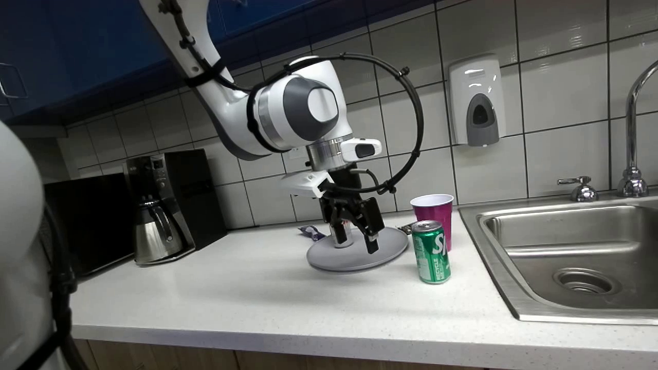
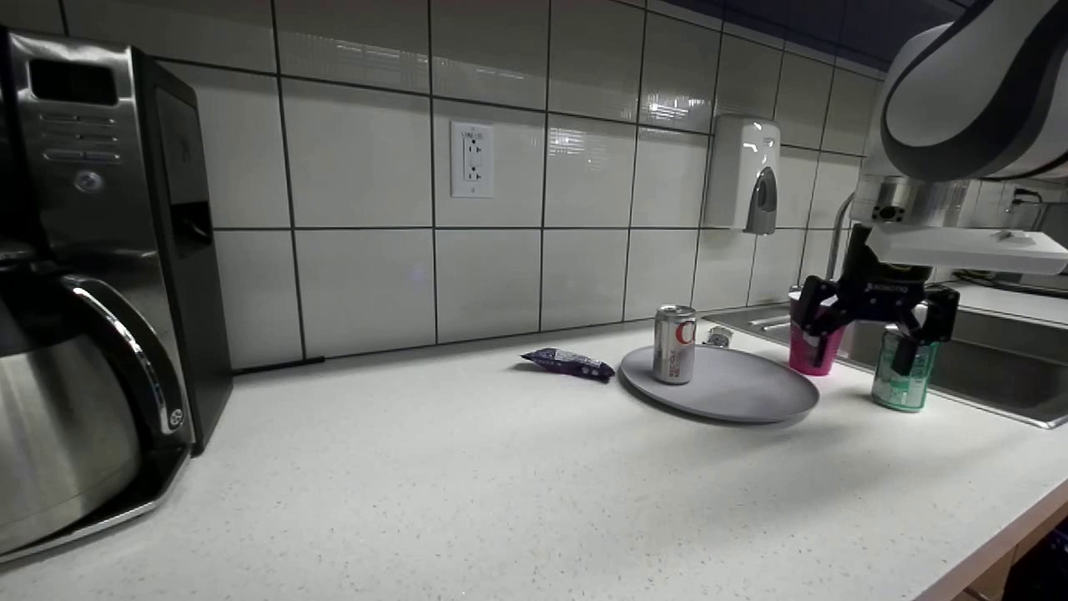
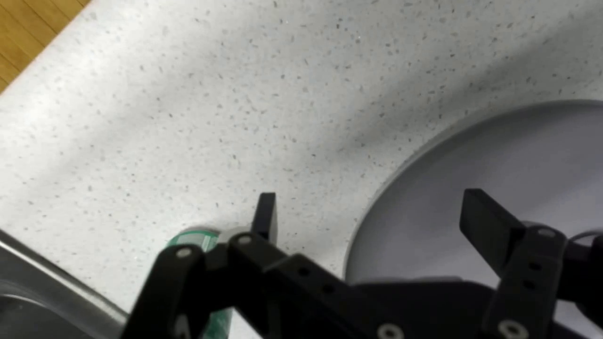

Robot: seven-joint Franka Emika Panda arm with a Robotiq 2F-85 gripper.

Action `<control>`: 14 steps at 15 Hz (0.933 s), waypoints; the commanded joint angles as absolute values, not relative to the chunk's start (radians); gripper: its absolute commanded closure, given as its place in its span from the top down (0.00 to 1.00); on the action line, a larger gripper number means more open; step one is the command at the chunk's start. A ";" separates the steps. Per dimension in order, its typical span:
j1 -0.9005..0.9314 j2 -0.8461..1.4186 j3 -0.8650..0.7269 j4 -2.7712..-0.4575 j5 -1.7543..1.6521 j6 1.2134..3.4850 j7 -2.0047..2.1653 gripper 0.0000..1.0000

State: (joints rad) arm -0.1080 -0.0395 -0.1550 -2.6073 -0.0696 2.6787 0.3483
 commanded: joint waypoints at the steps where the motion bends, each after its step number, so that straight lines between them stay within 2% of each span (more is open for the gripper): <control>1: -0.155 -0.088 -0.163 -2.650 -0.097 2.696 0.403 1.00; 14: -0.254 -0.064 -0.230 -2.614 -0.109 2.688 0.405 1.00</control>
